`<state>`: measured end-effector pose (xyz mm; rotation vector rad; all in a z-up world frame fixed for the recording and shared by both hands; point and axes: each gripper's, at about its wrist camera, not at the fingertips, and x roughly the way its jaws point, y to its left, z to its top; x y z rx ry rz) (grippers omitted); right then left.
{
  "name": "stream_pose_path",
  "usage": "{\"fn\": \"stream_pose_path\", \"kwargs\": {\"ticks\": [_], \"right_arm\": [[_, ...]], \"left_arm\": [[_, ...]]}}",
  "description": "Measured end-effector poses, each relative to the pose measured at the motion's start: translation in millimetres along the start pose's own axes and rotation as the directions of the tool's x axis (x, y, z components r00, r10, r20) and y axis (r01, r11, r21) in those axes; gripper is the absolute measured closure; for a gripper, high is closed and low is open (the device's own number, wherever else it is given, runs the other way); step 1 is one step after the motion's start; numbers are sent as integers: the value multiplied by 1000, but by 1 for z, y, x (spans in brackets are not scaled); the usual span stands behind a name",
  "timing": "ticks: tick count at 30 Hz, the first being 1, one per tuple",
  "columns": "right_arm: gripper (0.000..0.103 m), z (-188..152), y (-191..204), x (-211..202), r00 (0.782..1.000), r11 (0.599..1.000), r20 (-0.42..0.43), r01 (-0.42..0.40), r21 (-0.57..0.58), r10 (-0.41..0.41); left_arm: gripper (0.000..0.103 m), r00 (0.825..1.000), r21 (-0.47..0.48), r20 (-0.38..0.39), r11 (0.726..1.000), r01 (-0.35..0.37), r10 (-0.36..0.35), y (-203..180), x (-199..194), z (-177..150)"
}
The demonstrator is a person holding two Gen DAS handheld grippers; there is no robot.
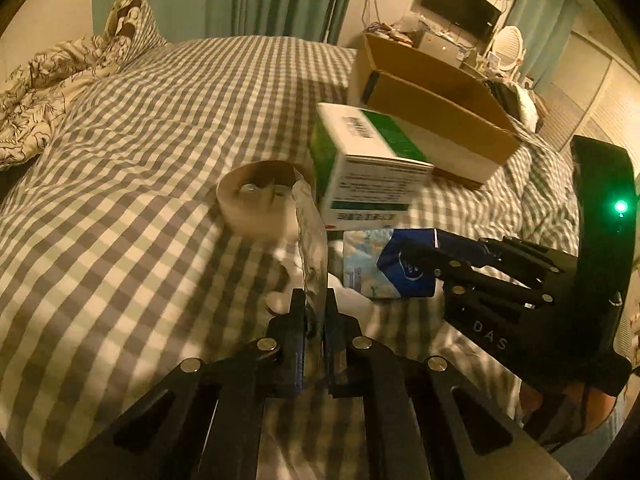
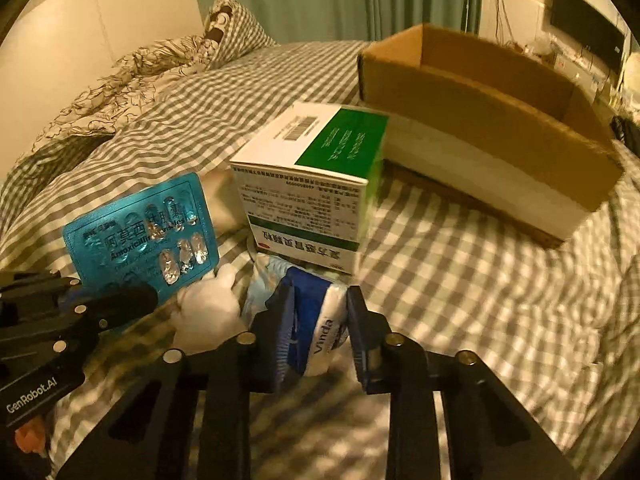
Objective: Organize objects
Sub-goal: 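Grasp the teal blister pack with the left tool while the right grasps the blue tissue pack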
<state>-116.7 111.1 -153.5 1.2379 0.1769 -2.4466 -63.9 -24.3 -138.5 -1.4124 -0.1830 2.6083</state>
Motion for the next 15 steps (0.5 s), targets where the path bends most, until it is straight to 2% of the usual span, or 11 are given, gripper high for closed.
{"fn": "stream_pose_path", "kwargs": {"ticks": [5,10,15], "right_arm": [[80,-5,-3,-37,997,998,57,52,-22,-51],[81,6,-17,-88,985,993,138,112,-35,-106],[81,26,-31,-148,954,980,246,192,-56,-173]], "left_arm": [[96,999,45,43,999,12,-14,-24,-22,2],[96,995,101,94,995,27,-37,-52,-45,16],[96,986,175,152,984,35,-62,-84,-64,44]]}}
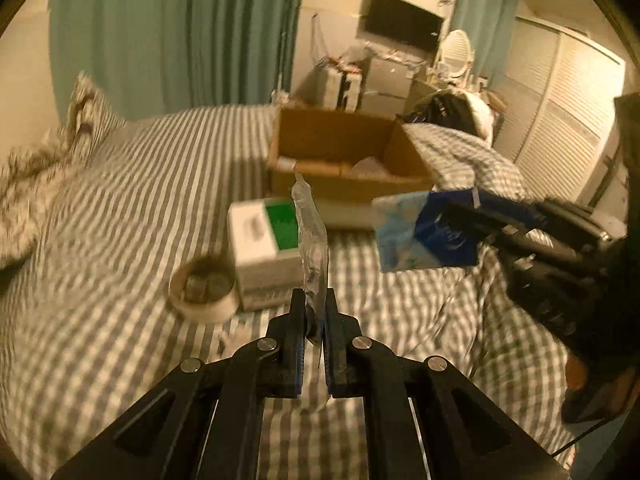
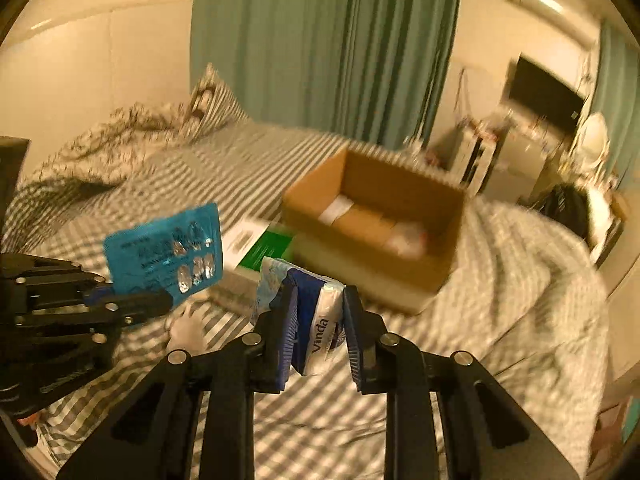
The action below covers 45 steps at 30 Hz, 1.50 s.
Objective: Organize objects
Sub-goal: 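Grasp the teal blister pack with the left tool while the right grasps the blue tissue pack, then drop the blister pack and tissue pack into the box, opening both tools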
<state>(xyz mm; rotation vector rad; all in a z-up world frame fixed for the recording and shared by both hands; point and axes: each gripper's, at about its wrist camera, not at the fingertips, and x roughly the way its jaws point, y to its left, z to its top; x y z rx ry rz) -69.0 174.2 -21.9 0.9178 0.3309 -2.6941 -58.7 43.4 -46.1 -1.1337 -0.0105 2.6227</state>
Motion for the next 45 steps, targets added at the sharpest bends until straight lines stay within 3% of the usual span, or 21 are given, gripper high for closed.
{"fn": "stream_pose_path", "kwargs": {"ticks": [4,11,21,26,32,35,40,41,42,43,44,45], "right_arm": [[81,24,-25,-26,997,999,67,36,1,-36],[81,61,-67,-33,987,996,130,89,20,-91],[81,112,-123,26,981,991,146,118,56,-125],[81,123,-143,85,991,993,89,96,74,-102],[81,109,-154,159,998,993,-22,58,106,-56],[80,101,-159,181,998,991,-52,34,130,-28],[79,95,-158,177,998,989,-48,38,145,-32],[76,98,-159,173,999,988,-39,39,148,-34],[65,99,-159,169,999,988,-29,42,151,-38],[49,102,-159,164,999,987,-18,47,154,-44],[44,105,-158,155,998,985,-1,57,161,-58],[41,107,-158,150,998,984,10,60,165,-62]], "left_arm": [[96,999,49,48,999,1,-3,-18,-5,34],[96,990,119,136,992,-37,20,-42,11,104],[96,993,135,117,989,-51,35,-49,98,165],[96,996,144,79,988,-63,52,-42,150,176],[96,997,146,25,987,-73,70,-32,196,172],[96,998,146,0,987,-63,64,-29,210,165],[93,998,156,-19,986,-60,64,-24,213,160],[91,998,166,-19,984,-62,66,-25,212,159],[88,997,178,-16,981,-72,76,-24,207,159],[77,996,183,-10,979,-85,89,-24,203,158],[57,995,183,-2,978,-97,100,-22,197,159],[46,994,180,8,978,-108,108,-21,190,159]]}}
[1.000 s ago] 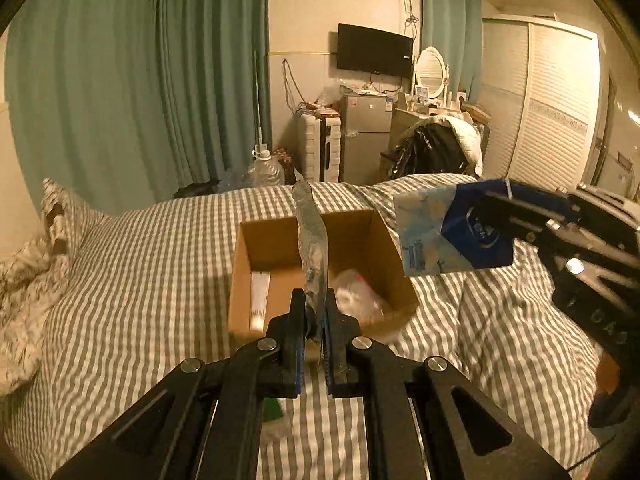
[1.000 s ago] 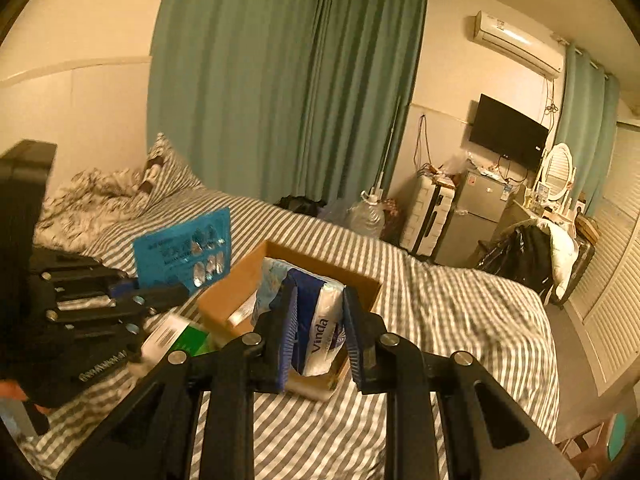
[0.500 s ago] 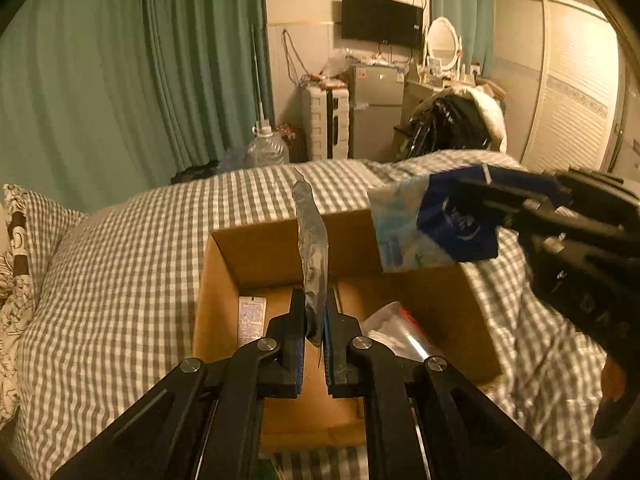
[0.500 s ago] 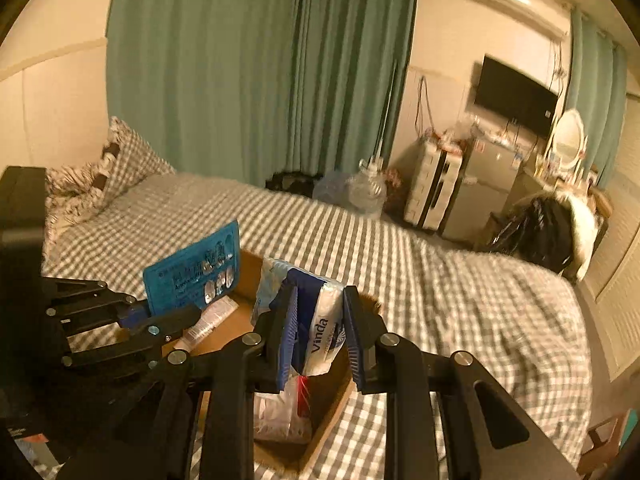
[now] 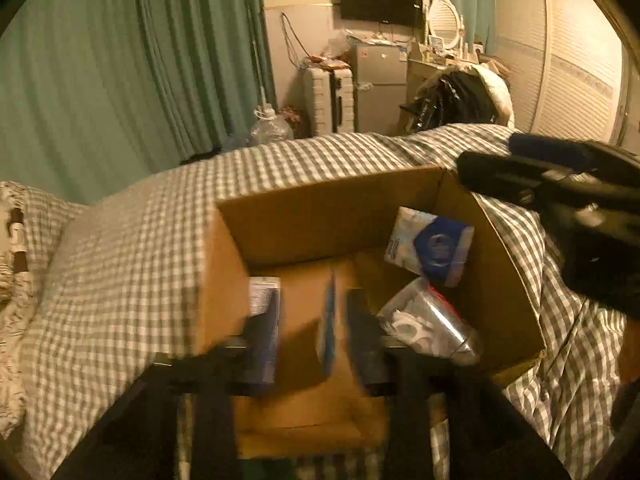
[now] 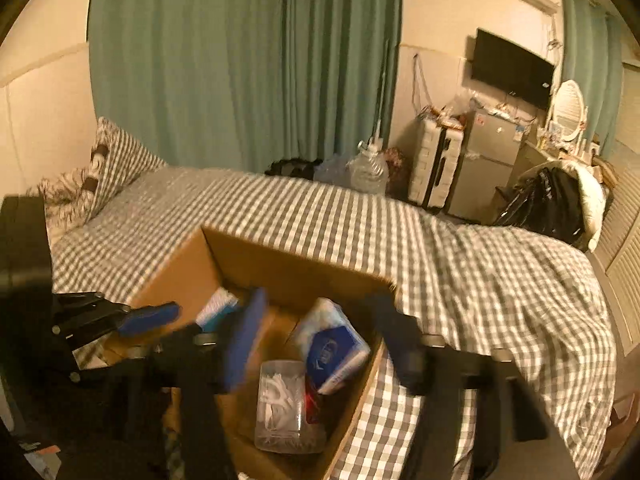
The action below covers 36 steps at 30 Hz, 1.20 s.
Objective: Organize objects
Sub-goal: 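Drop the blister pack and tissue pack into the box, opening both tools, then move both tools back toward the tape roll and medicine box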
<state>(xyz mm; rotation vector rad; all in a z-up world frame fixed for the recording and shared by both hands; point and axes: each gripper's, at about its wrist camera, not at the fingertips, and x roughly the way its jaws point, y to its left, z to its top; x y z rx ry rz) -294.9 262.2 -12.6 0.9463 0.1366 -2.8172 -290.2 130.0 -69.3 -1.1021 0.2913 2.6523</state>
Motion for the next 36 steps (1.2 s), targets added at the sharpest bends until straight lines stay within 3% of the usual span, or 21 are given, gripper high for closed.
{"fn": "stream_pose_path", "kwargs": {"ticks": [1,2,6,8,13,20,26,36], "right_arm": [[41,3,2,-10,1000,1000,11,-1,2,1],[41,6,4,-20,1000,1000,22,-1,4,1],[34,15,16,-66,998,1000,63,16,-18,-15],[31,18,23,-93,996,999,86,33,-35,-30],[13,19,44,-166,988,998,153,35,-45,-28],[2,2,79,-232,977,996,211,59,-67,-44],[1,-38,101,-226,986,998,164,27,-50,-18],[1,-127,142,-132,1000,999,14,1,-37,0]], "left_arm": [[30,1000,-9,14,1000,-10,10,3,-9,0],[24,999,-22,35,1000,-19,19,6,-21,0],[17,996,-52,80,998,-43,48,20,-70,2],[3,992,-67,108,996,-63,70,28,-98,1],[0,978,-115,170,988,-104,123,49,-167,-10],[0,964,-198,178,967,-163,199,85,-228,-59],[0,961,-247,106,943,-222,254,100,-218,-118],[0,970,-339,-70,909,-241,232,108,-135,-208]]}}
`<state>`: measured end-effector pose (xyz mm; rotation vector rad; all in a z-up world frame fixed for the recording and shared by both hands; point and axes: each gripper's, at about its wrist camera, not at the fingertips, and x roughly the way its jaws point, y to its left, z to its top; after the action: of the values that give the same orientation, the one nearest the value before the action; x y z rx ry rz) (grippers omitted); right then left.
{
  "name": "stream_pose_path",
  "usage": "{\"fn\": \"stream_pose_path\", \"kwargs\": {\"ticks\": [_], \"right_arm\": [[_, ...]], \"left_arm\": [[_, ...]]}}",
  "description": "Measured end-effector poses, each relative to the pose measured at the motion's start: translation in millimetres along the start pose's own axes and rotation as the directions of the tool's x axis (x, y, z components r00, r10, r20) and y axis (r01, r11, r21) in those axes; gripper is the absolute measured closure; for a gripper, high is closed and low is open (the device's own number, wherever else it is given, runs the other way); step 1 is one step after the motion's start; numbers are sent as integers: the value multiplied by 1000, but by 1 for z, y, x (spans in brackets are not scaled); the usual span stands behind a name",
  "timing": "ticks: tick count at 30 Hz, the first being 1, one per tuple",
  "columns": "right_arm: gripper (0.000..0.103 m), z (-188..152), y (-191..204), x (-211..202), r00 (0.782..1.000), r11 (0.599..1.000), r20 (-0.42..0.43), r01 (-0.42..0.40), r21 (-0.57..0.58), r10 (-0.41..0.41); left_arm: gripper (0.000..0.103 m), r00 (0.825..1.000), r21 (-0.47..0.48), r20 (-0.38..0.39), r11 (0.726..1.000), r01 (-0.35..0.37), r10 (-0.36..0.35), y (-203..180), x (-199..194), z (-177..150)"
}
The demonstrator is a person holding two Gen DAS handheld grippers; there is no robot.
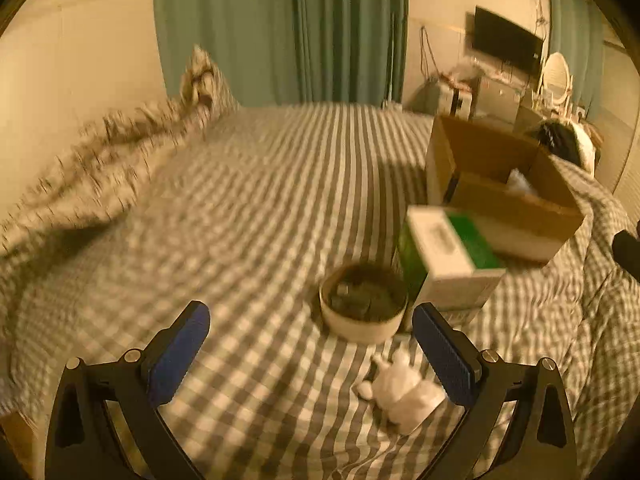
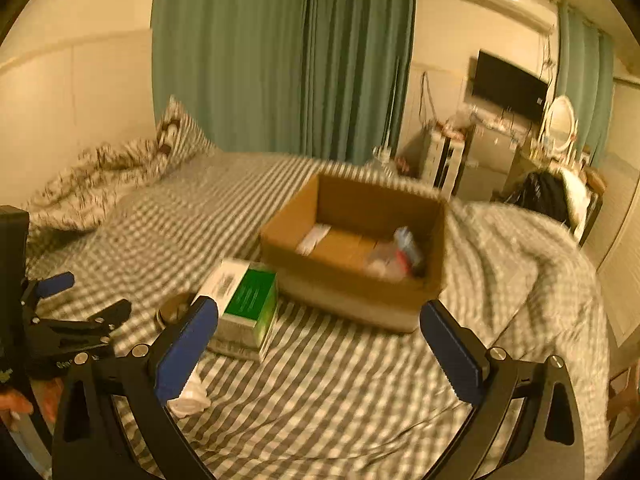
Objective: Organize objects
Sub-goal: 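Move both tools back toward the tape roll and medicine box, then grasp the medicine box with the right tool while the left grasps the tape roll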
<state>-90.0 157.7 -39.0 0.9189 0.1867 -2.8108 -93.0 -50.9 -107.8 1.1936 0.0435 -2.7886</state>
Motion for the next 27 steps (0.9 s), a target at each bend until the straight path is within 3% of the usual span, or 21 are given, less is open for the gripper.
{"fn": "stream_pose_path", "kwargs": {"ticks": [5,13,18,24,26,27], "right_arm": [[2,-15,21,48,994,999,-92,-53,5,54],[2,-10,55,94,979,990,-146,-141,28,144],[2,-9,66,118,971,987,-179,-154,52,161],[2,-13,73,142,963,989,-225,-138,57,147],[7,-15,69,146,959,987,-235,-145,66,157],[21,-15,67,147,956,985,-239,-157,70,169]], "left_arm": [[0,999,22,-41,1000,-3,4,-2,28,-5],[0,996,32,-89,999,4,-1,6,48,-11],[0,995,-1,-99,999,33,-33,12,52,-12],[0,994,23,-109,1000,15,-12,7,56,-13],[0,994,39,-112,999,2,2,4,57,-14],[0,993,45,-114,999,-5,10,3,57,-14]]}}
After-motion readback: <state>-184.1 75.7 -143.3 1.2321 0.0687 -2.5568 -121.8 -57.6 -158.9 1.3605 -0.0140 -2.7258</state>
